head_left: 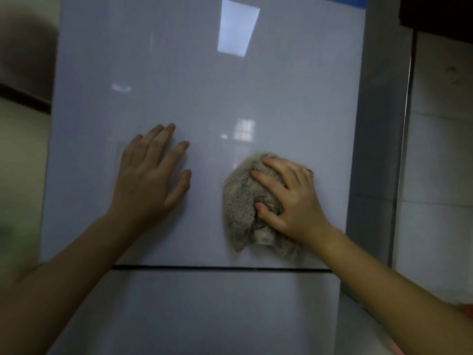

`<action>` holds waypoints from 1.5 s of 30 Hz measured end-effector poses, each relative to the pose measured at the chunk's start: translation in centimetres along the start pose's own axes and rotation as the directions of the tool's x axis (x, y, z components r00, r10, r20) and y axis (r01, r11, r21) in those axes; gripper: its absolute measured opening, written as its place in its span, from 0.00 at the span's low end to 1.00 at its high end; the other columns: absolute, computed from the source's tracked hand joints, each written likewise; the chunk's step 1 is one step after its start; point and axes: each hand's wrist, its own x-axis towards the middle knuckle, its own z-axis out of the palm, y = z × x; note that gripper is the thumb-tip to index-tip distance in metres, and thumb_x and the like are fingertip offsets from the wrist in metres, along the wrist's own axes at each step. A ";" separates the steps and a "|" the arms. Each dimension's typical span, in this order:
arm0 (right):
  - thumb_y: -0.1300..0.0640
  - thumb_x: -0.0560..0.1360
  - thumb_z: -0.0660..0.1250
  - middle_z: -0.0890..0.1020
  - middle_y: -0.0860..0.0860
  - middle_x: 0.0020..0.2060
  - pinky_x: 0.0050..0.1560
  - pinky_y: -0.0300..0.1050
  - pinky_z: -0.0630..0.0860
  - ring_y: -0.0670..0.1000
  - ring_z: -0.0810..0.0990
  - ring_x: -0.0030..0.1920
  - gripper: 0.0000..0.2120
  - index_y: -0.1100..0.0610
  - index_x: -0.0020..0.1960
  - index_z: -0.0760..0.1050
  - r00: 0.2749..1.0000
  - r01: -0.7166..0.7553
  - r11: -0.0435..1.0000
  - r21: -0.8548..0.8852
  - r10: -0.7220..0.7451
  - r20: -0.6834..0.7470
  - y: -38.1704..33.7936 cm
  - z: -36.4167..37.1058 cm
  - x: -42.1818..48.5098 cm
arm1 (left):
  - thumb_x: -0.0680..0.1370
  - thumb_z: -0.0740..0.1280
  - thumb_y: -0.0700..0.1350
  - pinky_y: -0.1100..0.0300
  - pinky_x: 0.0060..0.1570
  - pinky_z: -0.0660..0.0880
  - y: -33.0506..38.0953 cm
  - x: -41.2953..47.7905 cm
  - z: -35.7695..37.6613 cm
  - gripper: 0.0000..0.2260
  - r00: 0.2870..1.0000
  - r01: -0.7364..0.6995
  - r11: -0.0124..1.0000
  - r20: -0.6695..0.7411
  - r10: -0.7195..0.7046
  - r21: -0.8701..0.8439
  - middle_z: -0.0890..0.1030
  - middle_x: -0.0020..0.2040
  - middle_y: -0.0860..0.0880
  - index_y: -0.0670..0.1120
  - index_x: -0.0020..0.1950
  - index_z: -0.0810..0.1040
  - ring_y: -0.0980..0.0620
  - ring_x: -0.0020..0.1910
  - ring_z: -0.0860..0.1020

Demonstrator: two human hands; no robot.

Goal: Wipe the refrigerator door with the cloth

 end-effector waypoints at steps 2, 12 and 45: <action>0.43 0.77 0.66 0.74 0.57 0.72 0.69 0.62 0.68 0.59 0.71 0.72 0.25 0.53 0.71 0.76 0.999 -0.032 0.999 0.014 0.032 -0.009 -2.4 0.9 -1.6 | 0.82 0.59 0.52 0.42 0.73 0.63 0.2 -2.2 -0.7 0.22 1.000 -0.018 1.000 -0.018 0.018 0.007 0.69 0.77 0.39 0.42 0.71 0.75 0.38 0.76 0.68; 0.43 0.76 0.65 0.73 0.53 0.73 0.70 0.58 0.67 0.57 0.70 0.72 0.25 0.50 0.71 0.76 0.989 -0.141 0.990 0.023 0.142 -0.046 -7.2 2.9 -1.4 | 0.81 0.58 0.53 0.41 0.67 0.69 -4.1 -12.7 -2.8 0.23 0.995 0.095 0.991 0.022 -0.097 0.090 0.71 0.75 0.37 0.41 0.70 0.75 0.35 0.72 0.72; 0.42 0.76 0.63 0.70 0.53 0.75 0.72 0.59 0.65 0.59 0.68 0.73 0.28 0.49 0.74 0.71 0.983 -0.169 0.983 0.064 0.173 -0.065 -15.5 6.8 13.0 | 0.81 0.58 0.52 0.45 0.70 0.70 -8.9 -17.8 -4.1 0.24 0.994 0.084 0.993 0.060 -0.089 0.083 0.71 0.76 0.40 0.42 0.72 0.75 0.40 0.73 0.71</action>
